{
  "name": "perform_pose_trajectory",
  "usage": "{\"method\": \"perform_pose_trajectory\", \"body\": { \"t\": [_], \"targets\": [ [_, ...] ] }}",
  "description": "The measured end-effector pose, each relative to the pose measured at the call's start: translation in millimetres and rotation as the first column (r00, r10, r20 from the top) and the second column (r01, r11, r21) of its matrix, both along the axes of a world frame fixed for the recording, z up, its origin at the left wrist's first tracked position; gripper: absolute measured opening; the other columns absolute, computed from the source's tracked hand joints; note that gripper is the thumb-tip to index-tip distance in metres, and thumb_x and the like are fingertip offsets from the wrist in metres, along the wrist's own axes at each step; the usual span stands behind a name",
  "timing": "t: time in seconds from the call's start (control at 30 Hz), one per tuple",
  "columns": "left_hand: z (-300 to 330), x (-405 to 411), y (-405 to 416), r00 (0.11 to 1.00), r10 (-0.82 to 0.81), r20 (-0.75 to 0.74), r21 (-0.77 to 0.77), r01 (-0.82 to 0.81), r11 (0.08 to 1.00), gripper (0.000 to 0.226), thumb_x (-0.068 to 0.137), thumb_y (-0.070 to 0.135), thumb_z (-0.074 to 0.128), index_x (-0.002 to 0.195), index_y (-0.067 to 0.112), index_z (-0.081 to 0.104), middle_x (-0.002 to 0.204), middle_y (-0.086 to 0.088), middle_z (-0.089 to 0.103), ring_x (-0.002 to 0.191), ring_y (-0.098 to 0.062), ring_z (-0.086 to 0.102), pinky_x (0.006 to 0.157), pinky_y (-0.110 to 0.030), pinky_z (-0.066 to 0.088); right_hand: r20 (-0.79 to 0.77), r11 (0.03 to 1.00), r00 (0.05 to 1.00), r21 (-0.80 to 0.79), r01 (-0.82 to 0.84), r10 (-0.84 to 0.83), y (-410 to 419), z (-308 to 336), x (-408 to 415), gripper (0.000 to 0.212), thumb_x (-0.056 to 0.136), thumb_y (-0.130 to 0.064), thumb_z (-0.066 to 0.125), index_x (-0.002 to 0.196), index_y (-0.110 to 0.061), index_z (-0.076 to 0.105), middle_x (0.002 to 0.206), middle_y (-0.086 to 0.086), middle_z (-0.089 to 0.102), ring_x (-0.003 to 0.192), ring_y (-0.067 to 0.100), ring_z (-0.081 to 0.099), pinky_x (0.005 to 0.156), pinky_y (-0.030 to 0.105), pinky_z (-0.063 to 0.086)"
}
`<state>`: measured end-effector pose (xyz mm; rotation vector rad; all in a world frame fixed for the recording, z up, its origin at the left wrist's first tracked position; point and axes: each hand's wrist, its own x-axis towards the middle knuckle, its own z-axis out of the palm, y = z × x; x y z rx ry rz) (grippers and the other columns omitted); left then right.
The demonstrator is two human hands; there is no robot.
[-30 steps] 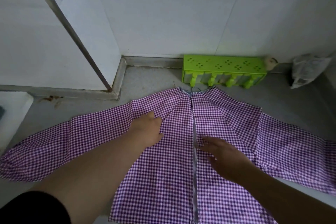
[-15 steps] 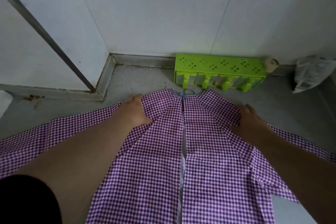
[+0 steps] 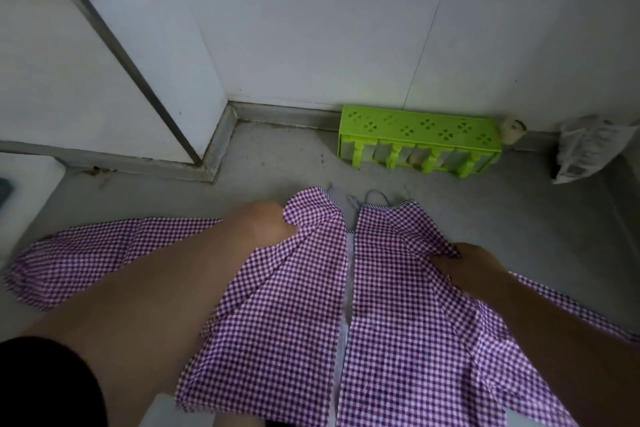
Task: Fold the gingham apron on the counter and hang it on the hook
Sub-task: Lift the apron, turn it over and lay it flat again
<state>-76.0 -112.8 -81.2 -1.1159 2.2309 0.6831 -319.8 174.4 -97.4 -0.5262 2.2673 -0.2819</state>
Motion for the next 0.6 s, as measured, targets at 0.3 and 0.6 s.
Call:
{"method": "perform_pose_trajectory", "body": {
  "t": [0.3, 0.6],
  "targets": [
    [82.7, 21.5, 20.1, 0.96, 0.28, -0.025, 0.304, -0.259, 0.917, 0.045, 0.105, 0.036, 0.047, 0.144, 0.017, 0.06, 0.146, -0.009, 0.061, 0.122, -0.023, 0.061, 0.111, -0.035, 0.042, 0.146, 0.941, 0.963, -0.221, 0.256, -0.228, -0.7, 39.7, 16.7, 0.044, 0.081, -0.047, 0.077, 0.108, -0.012, 0.073, 0.098, 0.009, 0.078, 0.087, 0.03, 0.075, 0.093, 0.048, 0.059],
    [160.1, 54.0, 19.6, 0.819, 0.551, -0.159, 0.62, -0.352, 0.702, 0.044, 0.092, 0.019, 0.064, 0.135, 0.009, 0.063, 0.121, -0.013, 0.077, 0.114, -0.032, 0.074, 0.105, -0.049, 0.053, 0.367, 0.685, 0.804, -0.423, 0.593, -0.469, -21.0, 133.1, 59.3, 0.015, 0.095, -0.013, 0.064, 0.101, 0.001, 0.067, 0.087, 0.02, 0.075, 0.066, 0.026, 0.073, 0.068, 0.038, 0.062]
  ]
}}
